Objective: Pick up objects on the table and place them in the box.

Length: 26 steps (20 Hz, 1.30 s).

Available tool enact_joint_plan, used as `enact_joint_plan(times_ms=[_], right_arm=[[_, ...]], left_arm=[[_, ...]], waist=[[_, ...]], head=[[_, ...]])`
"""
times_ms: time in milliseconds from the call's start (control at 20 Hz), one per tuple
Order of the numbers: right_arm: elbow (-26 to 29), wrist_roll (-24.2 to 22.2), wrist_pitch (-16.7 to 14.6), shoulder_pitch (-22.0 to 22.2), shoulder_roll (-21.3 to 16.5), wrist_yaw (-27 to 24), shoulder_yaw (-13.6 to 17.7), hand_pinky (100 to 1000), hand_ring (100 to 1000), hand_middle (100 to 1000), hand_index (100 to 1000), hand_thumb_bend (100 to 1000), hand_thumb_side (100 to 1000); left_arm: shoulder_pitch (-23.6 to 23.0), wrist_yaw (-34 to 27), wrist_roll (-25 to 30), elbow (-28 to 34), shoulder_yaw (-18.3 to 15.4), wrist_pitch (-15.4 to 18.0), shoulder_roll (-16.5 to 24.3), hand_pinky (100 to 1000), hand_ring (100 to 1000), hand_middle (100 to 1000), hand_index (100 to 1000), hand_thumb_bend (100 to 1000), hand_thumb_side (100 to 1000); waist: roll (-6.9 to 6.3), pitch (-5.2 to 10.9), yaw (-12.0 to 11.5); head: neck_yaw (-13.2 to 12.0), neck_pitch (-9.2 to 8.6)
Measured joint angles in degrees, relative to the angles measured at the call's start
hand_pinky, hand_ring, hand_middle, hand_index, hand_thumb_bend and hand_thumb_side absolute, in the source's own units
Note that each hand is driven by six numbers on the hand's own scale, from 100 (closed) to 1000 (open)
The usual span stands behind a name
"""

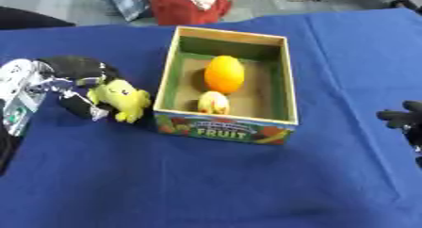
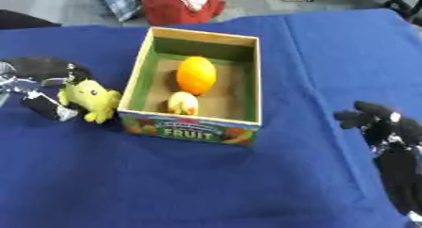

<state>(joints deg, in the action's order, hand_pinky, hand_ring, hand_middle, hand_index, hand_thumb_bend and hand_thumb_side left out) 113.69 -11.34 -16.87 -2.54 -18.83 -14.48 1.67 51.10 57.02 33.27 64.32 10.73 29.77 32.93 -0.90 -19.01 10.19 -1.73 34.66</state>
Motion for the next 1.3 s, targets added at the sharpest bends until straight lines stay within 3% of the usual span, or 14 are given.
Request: enact_joint_plan(times_ms=[400, 550, 800, 1150, 1300], right_arm=[[0.0, -0.1, 0.2, 0.0, 0.4, 0.0, -0.1, 960, 787, 588, 832, 100, 1000], [0.0, -0.1, 0.2, 0.1, 0.4, 0.0, -0.1, 960, 787, 588, 832, 100, 1000], [0.0, 0.0, 0.3, 0.6, 0.4, 0.0, 0.0, 959, 787, 589, 832, 100, 1000], [0.0, 0.1, 0.4, 0.8, 0.3, -0.4, 0.1, 959, 787, 589, 832, 100, 1000], [0.0, 0.1, 0.4, 1.1, 0.1, -0.8, 0.3, 959, 787, 589, 832, 100, 1000]], left_arm=[[-0.2, -0.5, -5.4, -0.7, 0.1, -1.0, -0.2, 690, 692, 624, 731, 100, 296], [-0.2, -1.7, -4.4, -0.5, 0.1, -0.8, -0.2, 677, 674, 611, 710, 100, 321], [-0.2, -5.0, -2.2, 1.8, 0.1, -1.9, 0.2, 653, 643, 582, 666, 100, 270], [-0.2, -7.7, -0.9, 3.8, 0.1, -3.7, 0.9, 641, 628, 578, 653, 100, 303], [-0.2, -9.5, -0.3, 4.3, 0.0, -4.3, 0.9, 617, 605, 559, 634, 100, 267]], waist=[[0.30, -0.02, -0.1], [0.29, 0.04, -0.4], [0.26, 0.70, -0.9], [0.21, 1.45, -1.4], [0.21, 1.65, -1.6]], head=[[-0.1, 0.01], [-0.1, 0.03], [0.3, 0.08], [1.1, 0.14], [1.5, 0.16]])
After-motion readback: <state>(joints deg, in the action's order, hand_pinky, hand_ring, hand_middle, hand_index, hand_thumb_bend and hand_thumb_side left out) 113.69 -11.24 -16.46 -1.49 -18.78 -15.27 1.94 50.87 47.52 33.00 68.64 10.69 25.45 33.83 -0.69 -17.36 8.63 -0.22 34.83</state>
